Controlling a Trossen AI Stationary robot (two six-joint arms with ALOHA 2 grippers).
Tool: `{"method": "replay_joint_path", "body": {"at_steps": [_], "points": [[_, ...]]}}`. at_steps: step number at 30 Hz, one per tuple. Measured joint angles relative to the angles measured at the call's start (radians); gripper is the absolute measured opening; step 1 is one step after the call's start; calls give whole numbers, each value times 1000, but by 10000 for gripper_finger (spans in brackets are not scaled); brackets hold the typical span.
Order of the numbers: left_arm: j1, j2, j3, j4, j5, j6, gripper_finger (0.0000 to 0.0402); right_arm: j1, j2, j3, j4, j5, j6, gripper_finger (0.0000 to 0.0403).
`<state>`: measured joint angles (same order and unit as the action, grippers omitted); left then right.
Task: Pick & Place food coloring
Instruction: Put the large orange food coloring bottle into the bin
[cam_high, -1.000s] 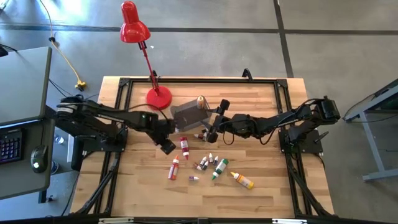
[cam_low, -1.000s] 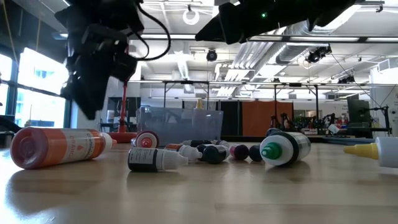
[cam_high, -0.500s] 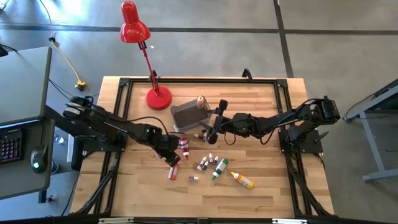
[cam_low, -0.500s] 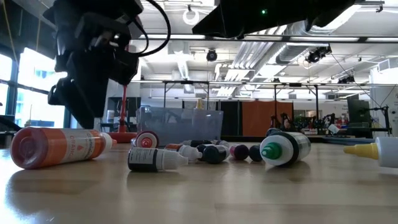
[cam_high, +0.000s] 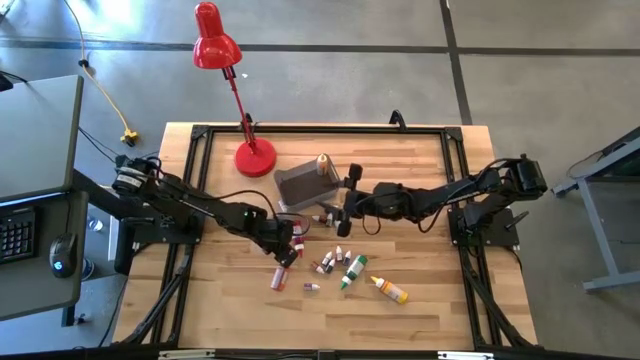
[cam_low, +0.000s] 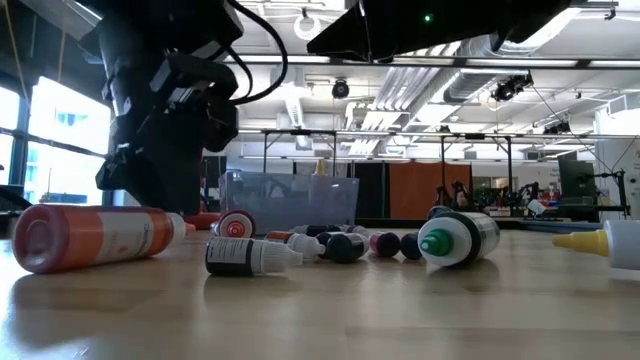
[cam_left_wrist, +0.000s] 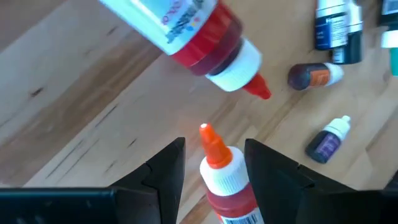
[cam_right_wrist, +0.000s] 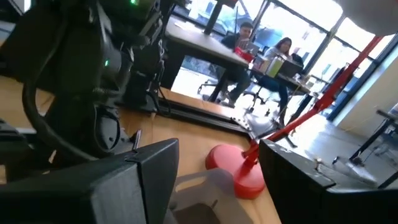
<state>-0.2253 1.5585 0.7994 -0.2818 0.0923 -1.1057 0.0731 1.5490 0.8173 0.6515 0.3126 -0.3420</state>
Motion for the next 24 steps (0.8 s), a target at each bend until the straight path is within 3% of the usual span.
{"method": "replay_joint_path", "body": {"at_steps": [6, 14, 24], "points": [[-7, 0, 0, -6, -5, -1, 163, 0, 0, 0, -56, -144, 72, 216], [-39, 0, 0, -16, 29, -61, 163, 15, 0, 0, -72, -562, 155, 216], [-48, 50, 3, -50, 60, -104, 163, 80, 0, 0, -42, -526, 72, 216]]}}
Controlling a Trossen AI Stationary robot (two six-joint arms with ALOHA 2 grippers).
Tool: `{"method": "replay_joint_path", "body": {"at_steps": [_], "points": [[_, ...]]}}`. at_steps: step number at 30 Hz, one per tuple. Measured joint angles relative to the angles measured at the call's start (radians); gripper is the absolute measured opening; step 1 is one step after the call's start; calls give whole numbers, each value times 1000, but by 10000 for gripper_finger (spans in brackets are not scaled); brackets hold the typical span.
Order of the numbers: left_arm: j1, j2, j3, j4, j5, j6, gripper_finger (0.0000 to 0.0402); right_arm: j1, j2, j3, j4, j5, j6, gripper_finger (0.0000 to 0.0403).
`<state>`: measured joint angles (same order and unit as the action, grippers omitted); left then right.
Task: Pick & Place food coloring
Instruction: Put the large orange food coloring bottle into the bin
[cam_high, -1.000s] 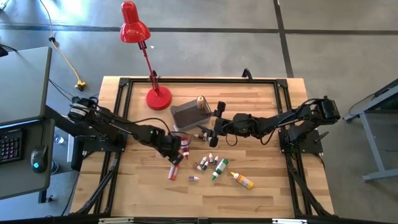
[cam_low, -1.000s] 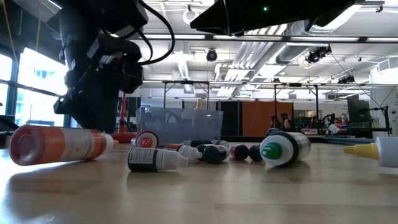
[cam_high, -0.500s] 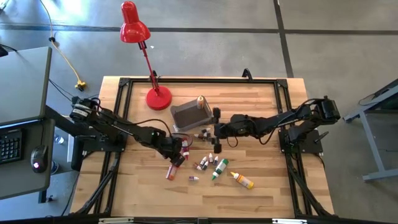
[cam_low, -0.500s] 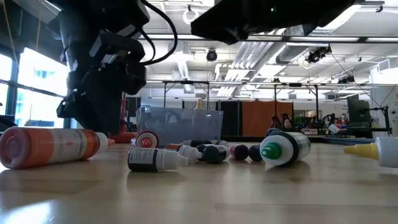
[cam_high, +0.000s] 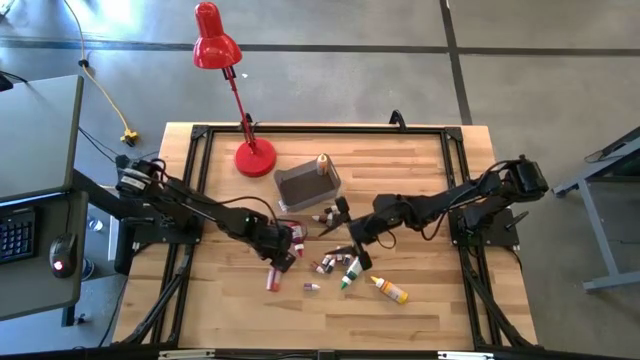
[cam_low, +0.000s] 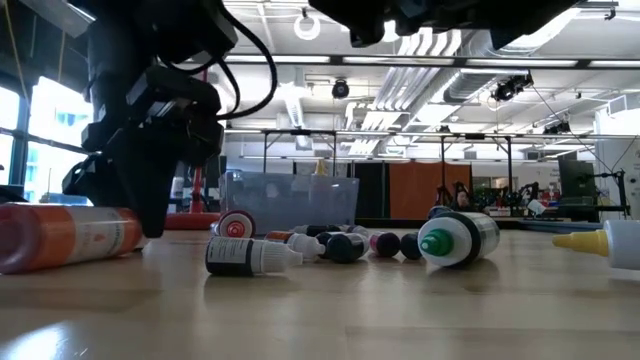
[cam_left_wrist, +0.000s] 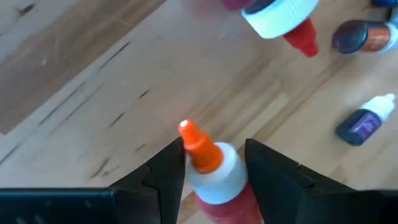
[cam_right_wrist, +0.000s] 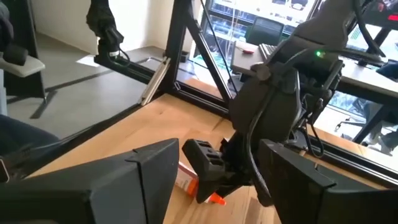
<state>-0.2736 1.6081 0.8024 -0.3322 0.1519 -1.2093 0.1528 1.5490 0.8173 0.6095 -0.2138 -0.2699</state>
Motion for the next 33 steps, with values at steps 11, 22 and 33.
{"method": "replay_joint_path", "body": {"at_steps": [11, 22, 33], "points": [[-2, 16, 0, -13, 13, -8, 136, -9, 0, 0, -1, 3, -8, 216], [-1, 15, 10, -20, 16, 33, 101, -9, 0, 0, -1, 2, -8, 216], [-2, 5, 228, -167, -185, 276, 99, -8, 0, 0, -3, 2, -1, 216]]}}
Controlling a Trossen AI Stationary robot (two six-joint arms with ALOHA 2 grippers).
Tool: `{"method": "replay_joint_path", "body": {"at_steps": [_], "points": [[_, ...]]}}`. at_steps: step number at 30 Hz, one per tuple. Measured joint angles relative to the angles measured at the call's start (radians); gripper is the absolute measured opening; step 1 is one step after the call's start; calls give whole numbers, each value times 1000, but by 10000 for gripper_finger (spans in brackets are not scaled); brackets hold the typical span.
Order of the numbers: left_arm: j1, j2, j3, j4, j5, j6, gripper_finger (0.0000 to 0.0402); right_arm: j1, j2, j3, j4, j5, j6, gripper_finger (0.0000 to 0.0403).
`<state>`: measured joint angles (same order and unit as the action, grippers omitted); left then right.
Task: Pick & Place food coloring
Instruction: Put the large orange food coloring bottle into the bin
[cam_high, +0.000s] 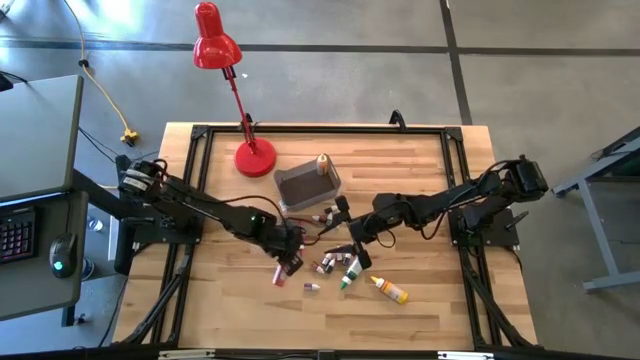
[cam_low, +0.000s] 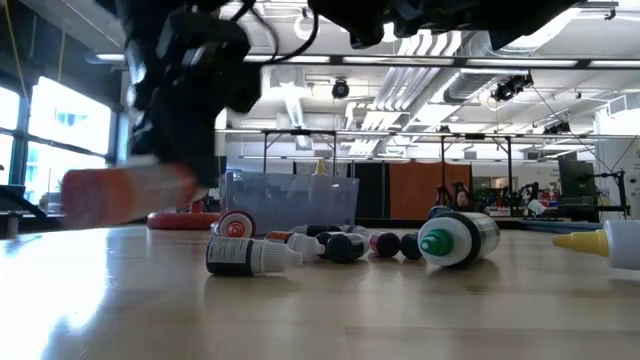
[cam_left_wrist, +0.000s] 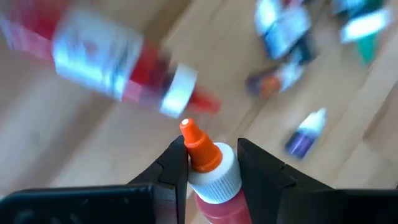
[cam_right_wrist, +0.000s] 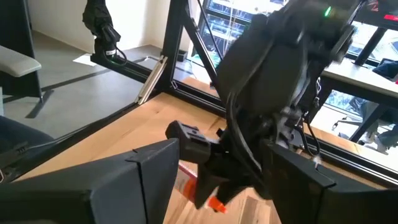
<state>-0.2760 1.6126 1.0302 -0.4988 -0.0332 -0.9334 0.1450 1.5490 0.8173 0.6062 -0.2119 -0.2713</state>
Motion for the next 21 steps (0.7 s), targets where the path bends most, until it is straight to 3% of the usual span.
{"method": "replay_joint_path", "body": {"at_steps": [2, 5, 9, 12, 17, 21], "points": [[0, -2, 57, -42, -89, 48, 100, 5, 0, 0, 1, 0, 6, 216], [-1, -2, 140, -140, -326, 142, 107, 23, -23, 1, -30, 44, 4, 216], [11, -2, 202, -152, -676, 250, 110, 72, -123, 4, -185, 274, 5, 216], [41, -8, 227, -85, -873, 320, 112, 123, -208, -1, -363, 468, 25, 216], [140, 2, 227, 63, -994, 448, 113, 197, -328, 2, -556, 701, 168, 216], [240, 43, 205, 189, -986, 522, 113, 232, -346, -2, -689, 727, 281, 216]]}}
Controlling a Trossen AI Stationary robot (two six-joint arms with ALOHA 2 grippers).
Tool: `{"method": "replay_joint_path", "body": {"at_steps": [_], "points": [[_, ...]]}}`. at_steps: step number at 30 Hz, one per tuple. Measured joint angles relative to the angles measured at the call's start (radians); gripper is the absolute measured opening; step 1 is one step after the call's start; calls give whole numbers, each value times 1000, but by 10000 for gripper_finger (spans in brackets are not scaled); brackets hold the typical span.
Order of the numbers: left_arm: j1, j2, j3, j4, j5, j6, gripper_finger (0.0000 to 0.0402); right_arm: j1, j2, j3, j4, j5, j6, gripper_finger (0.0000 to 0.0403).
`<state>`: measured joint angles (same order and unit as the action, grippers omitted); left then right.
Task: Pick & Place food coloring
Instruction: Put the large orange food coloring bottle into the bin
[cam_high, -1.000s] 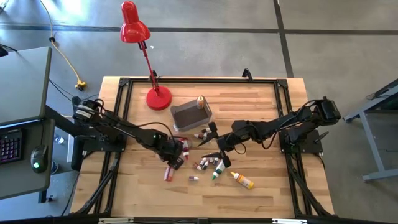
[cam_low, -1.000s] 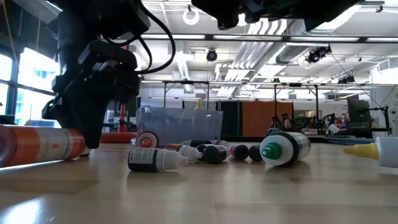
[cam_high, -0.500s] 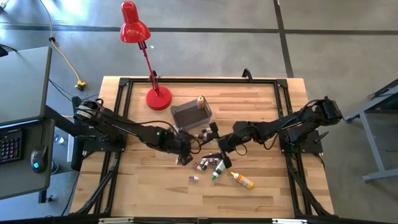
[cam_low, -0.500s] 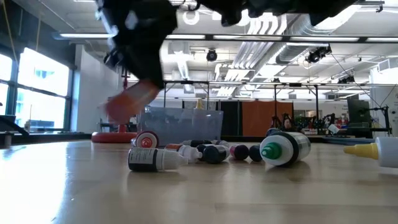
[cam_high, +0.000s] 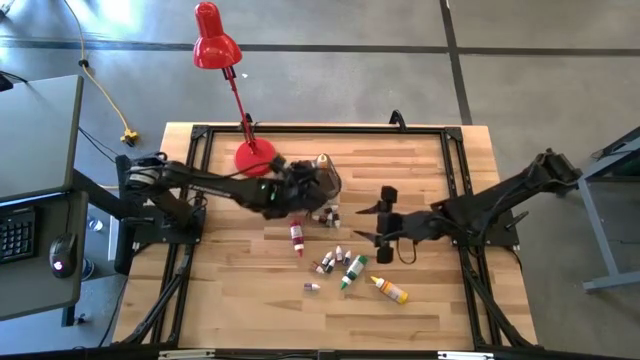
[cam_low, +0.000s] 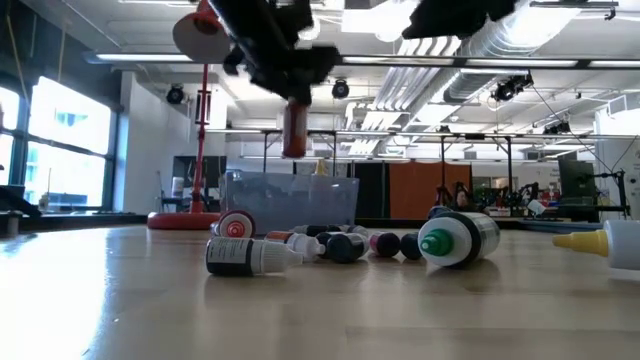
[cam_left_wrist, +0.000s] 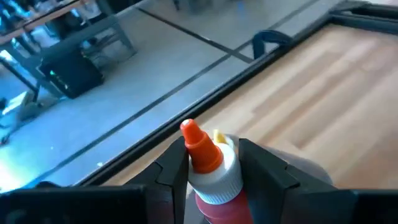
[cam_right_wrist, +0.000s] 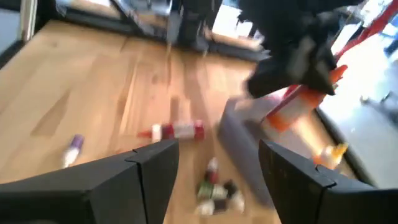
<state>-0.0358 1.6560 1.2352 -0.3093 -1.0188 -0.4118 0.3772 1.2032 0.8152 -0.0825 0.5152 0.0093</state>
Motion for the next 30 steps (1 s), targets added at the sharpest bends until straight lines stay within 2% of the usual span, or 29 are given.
{"method": "replay_joint_path", "body": {"at_steps": [7, 12, 17, 24, 30], "points": [[121, 150, -12, 257, 177, 102, 114, 19, 10, 1, -87, -81, 86, 216], [142, 224, -8, 326, 140, 127, 114, 19, 10, 2, -139, -107, 170, 216], [140, 258, -9, 363, 92, 144, 114, 19, 9, 0, -175, -108, 186, 216], [141, 314, -9, 492, 91, 148, 114, 19, 9, -15, -193, -109, 263, 216], [141, 348, -11, 506, 121, 147, 115, 19, 9, -15, -194, -107, 256, 216]]}}
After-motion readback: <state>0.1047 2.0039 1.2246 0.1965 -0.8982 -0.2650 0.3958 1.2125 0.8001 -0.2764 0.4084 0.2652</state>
